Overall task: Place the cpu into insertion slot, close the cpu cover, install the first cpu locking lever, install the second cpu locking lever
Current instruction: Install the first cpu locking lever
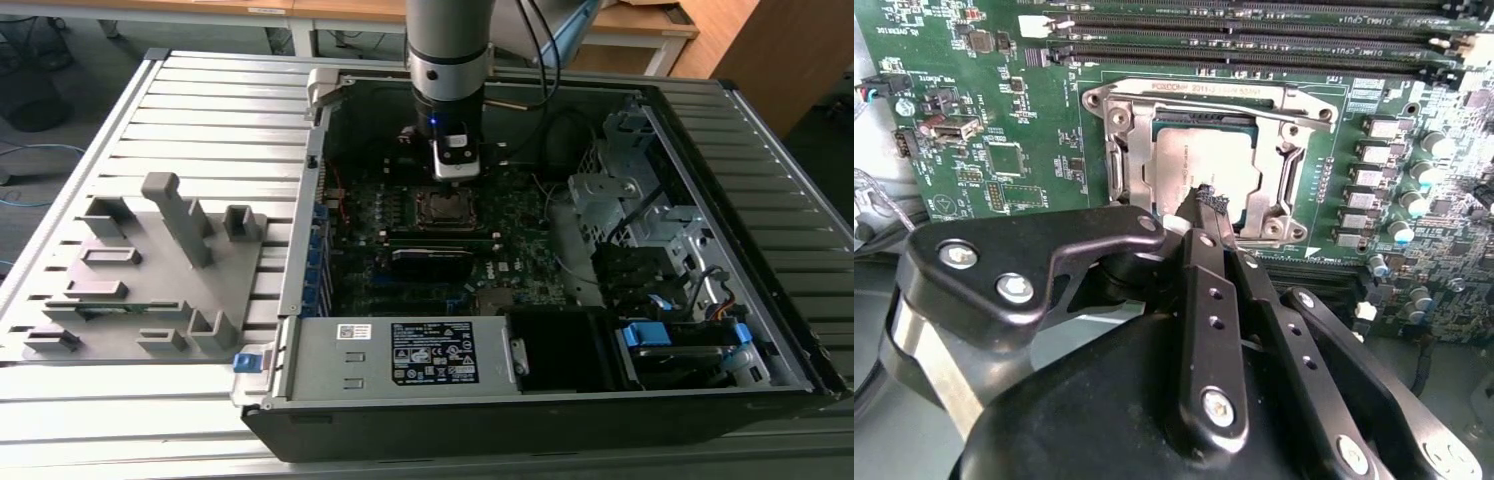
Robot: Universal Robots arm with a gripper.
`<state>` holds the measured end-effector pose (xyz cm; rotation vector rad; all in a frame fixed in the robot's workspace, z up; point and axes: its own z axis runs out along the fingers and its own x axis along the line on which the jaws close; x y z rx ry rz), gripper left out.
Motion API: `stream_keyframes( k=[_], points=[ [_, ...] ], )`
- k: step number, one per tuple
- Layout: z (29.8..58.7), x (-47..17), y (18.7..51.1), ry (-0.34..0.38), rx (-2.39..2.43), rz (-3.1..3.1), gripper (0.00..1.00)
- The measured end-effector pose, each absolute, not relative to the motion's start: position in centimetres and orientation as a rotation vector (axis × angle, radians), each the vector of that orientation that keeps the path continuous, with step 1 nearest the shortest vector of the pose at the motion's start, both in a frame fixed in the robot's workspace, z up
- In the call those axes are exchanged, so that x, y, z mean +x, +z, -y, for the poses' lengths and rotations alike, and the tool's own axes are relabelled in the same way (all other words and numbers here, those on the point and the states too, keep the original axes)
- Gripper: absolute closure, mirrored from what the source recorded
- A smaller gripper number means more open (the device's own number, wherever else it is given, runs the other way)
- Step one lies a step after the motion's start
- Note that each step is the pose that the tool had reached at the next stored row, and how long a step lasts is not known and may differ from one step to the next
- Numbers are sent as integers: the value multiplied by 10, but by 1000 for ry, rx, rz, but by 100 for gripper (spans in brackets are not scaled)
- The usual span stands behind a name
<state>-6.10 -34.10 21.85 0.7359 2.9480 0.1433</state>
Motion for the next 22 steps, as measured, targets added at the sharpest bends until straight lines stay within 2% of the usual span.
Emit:
stream_keyframes(
  k=[22],
  points=[
    [341,-59,215,140,467,-3021,89]
  ],
)
